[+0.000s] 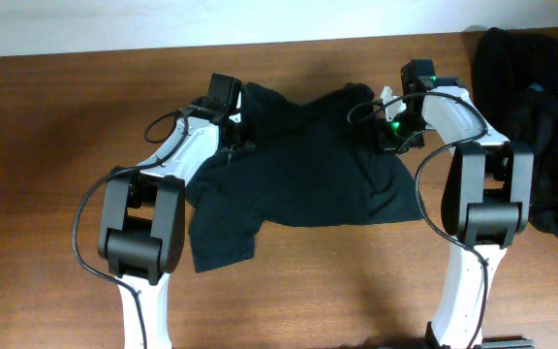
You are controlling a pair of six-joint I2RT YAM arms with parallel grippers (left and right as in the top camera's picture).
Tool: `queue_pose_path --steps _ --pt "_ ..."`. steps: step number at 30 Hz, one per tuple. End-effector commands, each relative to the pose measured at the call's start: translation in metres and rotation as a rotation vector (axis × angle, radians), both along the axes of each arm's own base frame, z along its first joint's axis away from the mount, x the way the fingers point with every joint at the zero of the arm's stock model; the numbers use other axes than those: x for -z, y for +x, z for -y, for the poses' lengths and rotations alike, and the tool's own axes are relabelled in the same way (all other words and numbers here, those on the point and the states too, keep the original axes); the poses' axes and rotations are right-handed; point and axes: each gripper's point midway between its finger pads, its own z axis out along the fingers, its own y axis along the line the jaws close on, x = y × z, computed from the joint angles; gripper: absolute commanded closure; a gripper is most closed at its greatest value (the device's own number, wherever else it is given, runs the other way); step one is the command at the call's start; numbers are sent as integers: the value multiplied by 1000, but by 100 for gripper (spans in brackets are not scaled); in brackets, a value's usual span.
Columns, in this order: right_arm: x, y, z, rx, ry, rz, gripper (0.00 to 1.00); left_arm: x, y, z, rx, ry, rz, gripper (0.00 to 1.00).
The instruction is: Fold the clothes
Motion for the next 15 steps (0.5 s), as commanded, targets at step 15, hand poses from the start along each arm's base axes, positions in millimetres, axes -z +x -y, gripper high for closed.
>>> queue_pose_path --steps 15 --pt "21 -48 110 326 -114 -192 96 33 -16 -14 -24 44 -82 43"
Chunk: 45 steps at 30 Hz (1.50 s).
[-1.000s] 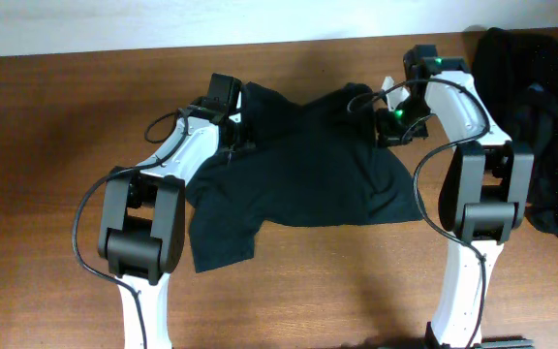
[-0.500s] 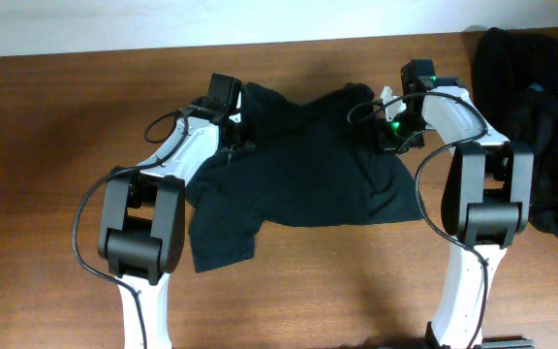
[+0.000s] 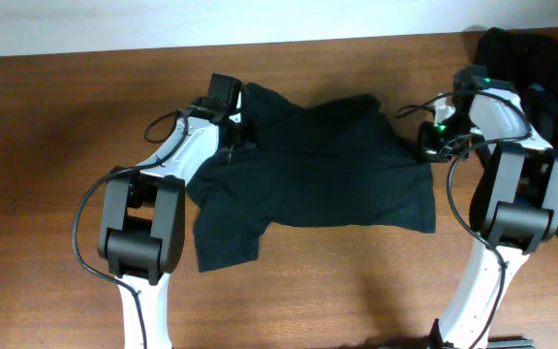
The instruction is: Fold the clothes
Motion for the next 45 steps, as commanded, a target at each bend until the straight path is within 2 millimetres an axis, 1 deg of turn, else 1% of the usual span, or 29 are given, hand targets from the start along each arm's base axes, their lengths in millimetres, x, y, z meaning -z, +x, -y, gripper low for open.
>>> queue_pose_path --steps 1,3,4,5,7,9,11,12,15,17,18,20,22,24,26,29,34,35,38,39,41,42,43,45 --pt "21 -21 21 58 -81 -96 96 33 -16 -14 -24 45 -82 43" --pt "19 -20 22 81 -74 -91 96 33 -16 -14 -24 44 -82 43" --pt "15 -17 21 83 -60 -76 96 33 -16 -14 -24 44 -82 43" --pt "9 -12 19 81 -49 -58 96 33 -16 -14 -24 44 -82 43" --pt "-9 0 17 78 -40 -4 96 33 -16 -14 -24 44 -82 43" --pt "-39 16 16 69 -58 78 96 33 -16 -14 -24 44 -82 43" --pt "-74 31 15 60 -76 167 96 33 -16 -14 -24 44 -82 43" --pt "-95 39 15 58 -88 219 96 33 -16 -14 -24 44 -82 43" --pt "-142 51 13 57 -109 337 96 33 -16 -14 -24 44 -81 43" --pt "-164 59 6 46 -98 406 96 33 -16 -14 -24 43 -79 43" --pt "-171 64 0 35 -81 438 96 33 -15 -14 -23 43 -78 43" --pt "-180 75 -15 -9 -36 498 96 33 -15 -14 -23 43 -78 44" --pt "-183 86 -35 -71 8 545 96 33 -15 -14 -24 43 -78 43" --pt "-181 98 -54 -141 11 585 96 33 -15 -14 -23 43 -78 43" --pt "-176 111 -65 -186 -16 616 96 33 -15 -14 -24 43 -78 43" --pt "-164 126 -75 -205 -64 637 95 33 -15 -14 -24 43 -78 43" --pt "-135 140 -75 -203 -112 618 94 33 -15 -13 -24 42 -75 43" --pt "-127 142 -75 -203 -111 613 92 33 -14 -14 -24 42 -74 43" --pt "-104 146 -74 -204 -107 586 76 33 -14 -14 -24 41 -73 43" --pt "-97 146 -74 -205 -106 573 66 33 -14 -13 -24 41 -72 43" --pt "-85 146 -75 -206 -100 554 51 33 -14 -13 -24 41 -71 43" --pt "-80 146 -76 -207 -96 546 45 33 -14 -13 -24 41 -71 43" --pt "-74 147 -76 -208 -92 539 41 33 -14 -13 -24 41 -71 43" --pt "-67 147 -78 -211 -81 533 37 32 -14 -13 -24 41 -71 43"
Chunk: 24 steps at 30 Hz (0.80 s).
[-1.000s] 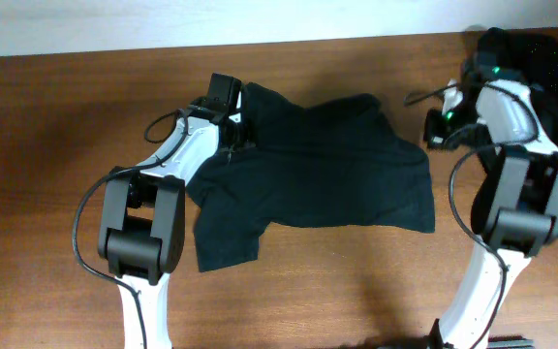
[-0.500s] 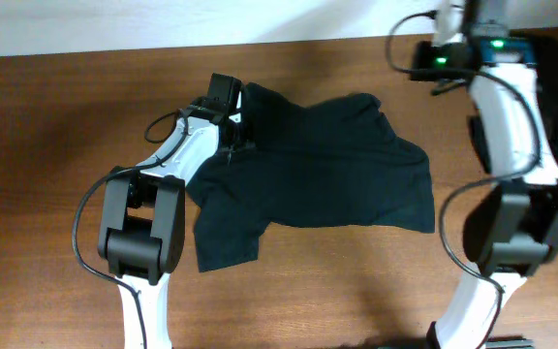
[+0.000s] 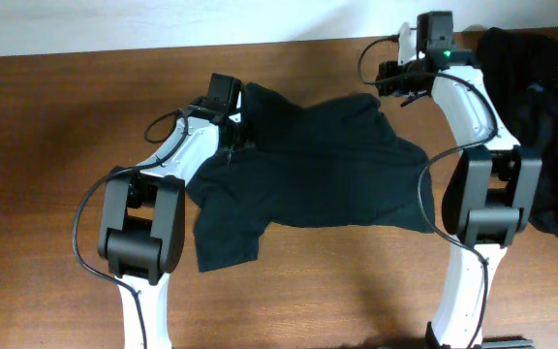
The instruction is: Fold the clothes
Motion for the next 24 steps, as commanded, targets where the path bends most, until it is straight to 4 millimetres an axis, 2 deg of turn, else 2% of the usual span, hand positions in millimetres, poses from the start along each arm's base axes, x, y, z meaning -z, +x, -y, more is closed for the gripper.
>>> queue_pose_path --steps 1,11,18,20,21,24 --pt "14 0 -2 -11 11 -17 36 33 -14 -13 -23 42 -74 43" --pt "52 -1 -17 -53 92 -67 36 33 -14 -13 -23 41 -72 43" --pt "68 0 -20 -63 109 -81 37 33 -14 -13 -23 41 -72 43" --pt "69 0 -20 -64 108 -82 46 33 -14 -13 -24 41 -72 43" --pt "68 0 -20 -64 108 -79 54 33 -14 -13 -23 41 -72 43" --pt "67 2 -19 -63 107 -71 87 33 -14 -13 -23 41 -72 43"
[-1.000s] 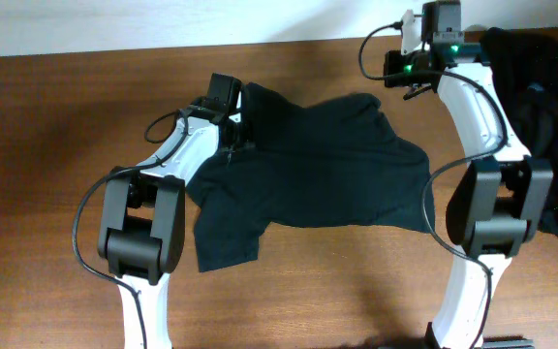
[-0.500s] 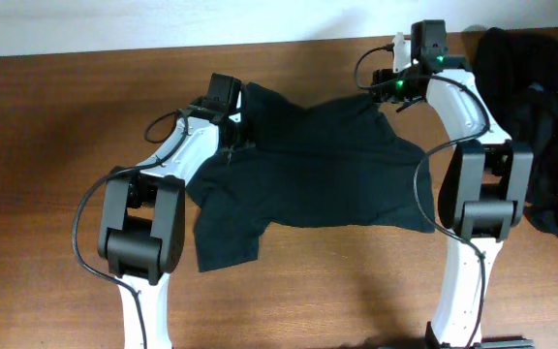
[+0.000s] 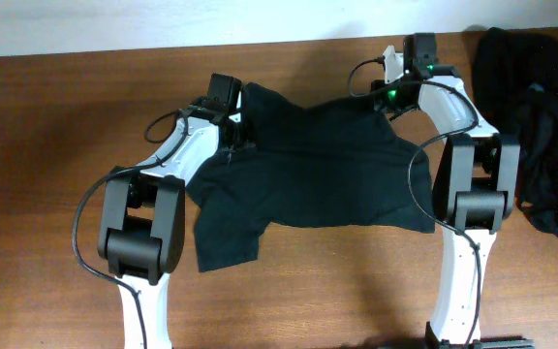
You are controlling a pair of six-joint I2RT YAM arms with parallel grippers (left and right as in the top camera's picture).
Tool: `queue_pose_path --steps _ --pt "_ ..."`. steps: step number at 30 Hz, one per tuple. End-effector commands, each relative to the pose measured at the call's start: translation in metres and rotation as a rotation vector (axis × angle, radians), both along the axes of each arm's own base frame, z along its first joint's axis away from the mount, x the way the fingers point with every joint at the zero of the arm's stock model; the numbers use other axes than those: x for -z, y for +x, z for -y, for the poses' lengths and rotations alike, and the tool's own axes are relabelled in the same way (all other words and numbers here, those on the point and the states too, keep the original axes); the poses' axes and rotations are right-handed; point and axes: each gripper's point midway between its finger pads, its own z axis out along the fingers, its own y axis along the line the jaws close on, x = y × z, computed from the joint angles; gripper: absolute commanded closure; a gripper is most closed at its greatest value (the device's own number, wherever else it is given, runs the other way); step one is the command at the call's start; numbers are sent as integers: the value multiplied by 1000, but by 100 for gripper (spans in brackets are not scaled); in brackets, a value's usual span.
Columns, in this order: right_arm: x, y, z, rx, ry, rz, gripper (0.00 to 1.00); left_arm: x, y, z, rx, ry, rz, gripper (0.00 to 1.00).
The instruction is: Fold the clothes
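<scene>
A black T-shirt lies spread on the wooden table, with one sleeve hanging toward the front left. My left gripper rests on the shirt's far left shoulder, where the cloth is bunched, and appears shut on it. My right gripper is low at the shirt's far right corner; its fingers are lost against the dark cloth, so its state does not show.
A heap of other black clothes lies at the table's right edge, close to the right arm. The table's far edge meets a white wall just behind both grippers.
My right gripper has moved from just beyond the shirt's far edge, near the wall, a little left and toward me, onto the shirt's far right corner. The left arm and the shirt are unchanged.
My right gripper was first on the shirt's right side. Then it was farther right and the shirt's right edge lay spread wider. Then it was off the cloth by the far edge, and now at the far right corner. The left gripper stayed on the left shoulder.
</scene>
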Motion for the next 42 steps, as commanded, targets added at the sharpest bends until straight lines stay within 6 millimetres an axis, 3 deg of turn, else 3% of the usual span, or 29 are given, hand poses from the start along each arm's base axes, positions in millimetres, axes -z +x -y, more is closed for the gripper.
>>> queue_pose_path --steps 1,8,17,20,29,34,37,39,42 --pt "2 1 -2 -2 16 -1 94 32 -14 -13 -23 41 -75 43" --pt "-13 3 -2 -3 16 8 96 32 -14 -13 -23 41 -75 44" --pt "-88 -4 -3 -27 0 67 96 32 -14 -13 -23 41 -74 43" --pt "-95 -23 -3 -25 1 3 96 32 -14 -13 -23 41 -74 44" --pt "-77 -97 -7 -26 19 -314 96 32 -14 -13 -23 41 -74 44" --pt "-74 -136 -19 -50 23 -476 96 32 -14 -13 -23 41 -74 43" --pt "-74 -147 -30 -73 18 -519 82 32 -14 -13 -23 41 -74 43" --pt "-74 -152 -37 -89 15 -536 66 32 -14 -13 -23 41 -74 43" --pt "-75 -161 -43 -105 11 -566 56 32 -14 -14 -24 41 -74 43"
